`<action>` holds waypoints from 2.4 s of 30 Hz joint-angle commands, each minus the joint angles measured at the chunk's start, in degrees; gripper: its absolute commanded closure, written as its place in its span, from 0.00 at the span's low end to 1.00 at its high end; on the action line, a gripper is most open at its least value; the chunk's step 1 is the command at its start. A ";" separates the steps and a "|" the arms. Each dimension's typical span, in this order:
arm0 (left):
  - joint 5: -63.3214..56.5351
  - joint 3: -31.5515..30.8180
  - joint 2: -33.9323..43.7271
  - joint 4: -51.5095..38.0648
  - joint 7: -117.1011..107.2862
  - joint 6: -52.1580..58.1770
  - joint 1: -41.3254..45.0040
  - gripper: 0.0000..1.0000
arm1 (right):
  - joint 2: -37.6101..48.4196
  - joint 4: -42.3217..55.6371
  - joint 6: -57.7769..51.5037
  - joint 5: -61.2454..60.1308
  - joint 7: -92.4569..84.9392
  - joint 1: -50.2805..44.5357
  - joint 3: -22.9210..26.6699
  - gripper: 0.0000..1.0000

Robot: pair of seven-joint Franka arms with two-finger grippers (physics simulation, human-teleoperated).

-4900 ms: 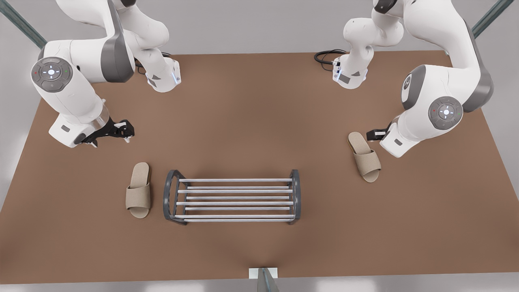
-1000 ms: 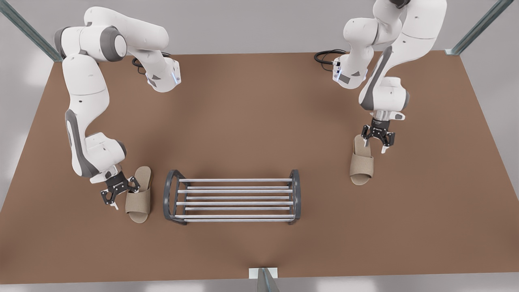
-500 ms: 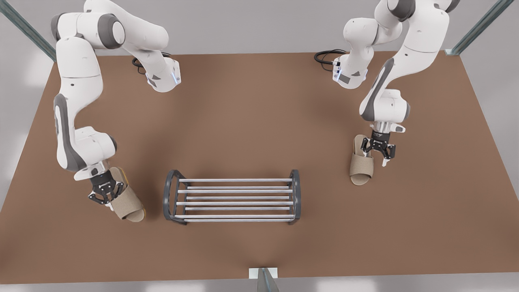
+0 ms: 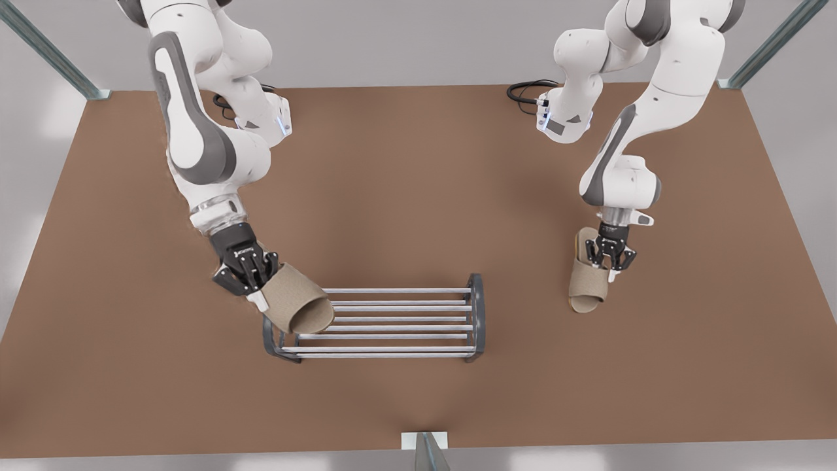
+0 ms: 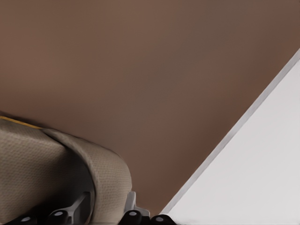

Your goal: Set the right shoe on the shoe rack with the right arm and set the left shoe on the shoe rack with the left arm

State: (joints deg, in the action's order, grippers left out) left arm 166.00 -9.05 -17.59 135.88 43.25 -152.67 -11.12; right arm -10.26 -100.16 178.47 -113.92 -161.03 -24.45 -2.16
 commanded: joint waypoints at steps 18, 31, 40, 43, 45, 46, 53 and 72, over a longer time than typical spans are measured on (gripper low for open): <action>2.04 -13.01 -0.60 -34.62 -11.69 -33.39 1.10 0.79 | -20.50 12.36 23.07 -5.35 23.05 -11.50 3.31 0.79; 2.22 -17.93 -3.06 -47.19 -11.96 -39.19 3.38 0.79 | -24.10 12.98 23.07 -5.18 23.31 -12.37 4.01 0.79; 1.69 -18.02 -3.06 -51.85 -11.78 -39.28 7.16 0.79 | -23.66 11.48 22.72 -5.00 23.13 -13.43 3.83 0.00; 1.69 -18.02 -3.15 -52.38 -11.78 -39.28 7.25 0.79 | -24.72 11.39 22.36 -4.82 23.05 -13.17 3.83 0.00; 1.69 -18.02 -3.06 -52.38 -11.78 -39.28 7.16 0.79 | -24.80 11.39 22.28 -4.82 23.05 -13.17 3.92 0.00; 1.69 -18.02 -3.06 -52.38 -11.78 -39.28 7.16 0.79 | -24.63 11.39 22.28 -4.74 22.96 -13.08 3.92 0.00; 1.69 -18.02 -3.06 -52.47 -11.78 -39.28 7.51 0.79 | -23.31 9.81 22.28 -4.56 22.87 -12.81 3.92 0.00; -4.01 -17.85 -3.94 -53.26 -11.78 -39.28 13.58 0.79 | -7.14 1.46 13.49 2.90 2.93 -6.67 3.75 0.00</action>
State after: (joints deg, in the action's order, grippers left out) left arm 164.19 -26.90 -21.74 82.25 32.34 -192.40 1.50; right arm -17.80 -99.14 197.76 -114.37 -141.35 -32.63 1.55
